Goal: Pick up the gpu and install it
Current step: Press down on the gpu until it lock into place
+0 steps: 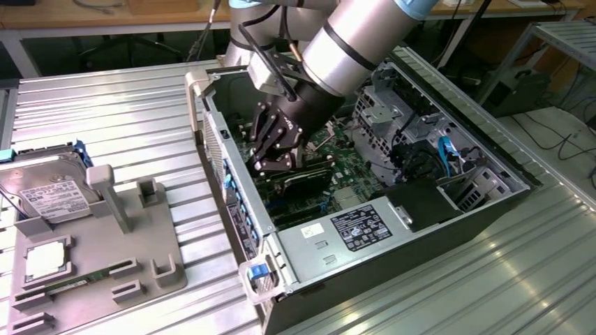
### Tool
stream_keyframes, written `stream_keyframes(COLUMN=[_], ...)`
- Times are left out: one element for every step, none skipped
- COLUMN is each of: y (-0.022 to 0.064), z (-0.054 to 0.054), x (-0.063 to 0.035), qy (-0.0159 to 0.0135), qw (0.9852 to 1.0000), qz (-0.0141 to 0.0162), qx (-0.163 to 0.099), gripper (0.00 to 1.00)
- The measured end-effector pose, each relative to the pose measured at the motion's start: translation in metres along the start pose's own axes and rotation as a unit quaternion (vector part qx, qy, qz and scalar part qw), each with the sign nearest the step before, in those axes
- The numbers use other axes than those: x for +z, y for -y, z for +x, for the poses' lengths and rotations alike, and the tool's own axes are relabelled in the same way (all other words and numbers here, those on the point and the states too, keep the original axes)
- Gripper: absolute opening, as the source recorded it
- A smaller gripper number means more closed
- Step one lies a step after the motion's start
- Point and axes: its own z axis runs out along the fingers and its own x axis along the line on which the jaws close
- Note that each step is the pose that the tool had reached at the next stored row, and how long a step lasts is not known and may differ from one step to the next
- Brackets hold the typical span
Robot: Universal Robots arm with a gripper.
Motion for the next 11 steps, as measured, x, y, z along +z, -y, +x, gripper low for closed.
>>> stream_keyframes(y=[0.0008,0.0013,0.002,0.0035,0.006,0.0092,0.0129,0.0156,0.018,0.0188,0.0188], z=[0.0,-0.001,-0.001,-0.001,-0.002,-0.002,-0.003,-0.004,-0.004,-0.004,-0.005], x=[0.0014,0.0022,0.0031,0.003,0.0023,0.0009,-0.0012,-0.0029,-0.0042,-0.0046,-0.0045], qy=[0.0001,0.0,-0.0001,0.0001,0.0003,0.0006,0.0005,0.0003,0.0004,0.0003,0.0], qw=[1.0,1.0,1.0,1.0,1.0,1.0,1.0,1.0,1.0,1.0,1.0], qz=[-0.0002,-0.0003,-0.0004,-0.0005,-0.0003,-0.0001,-0.0003,-0.0004,-0.0004,-0.0003,0.0005], qx=[0.0,0.0,0.0,0.0,0.0,0.0,0.0,0.0,-0.001,-0.001,-0.002], gripper=[0.11,0.11,0.11,0.11,0.11,0.11,0.11,0.11,0.11,0.11,0.11])
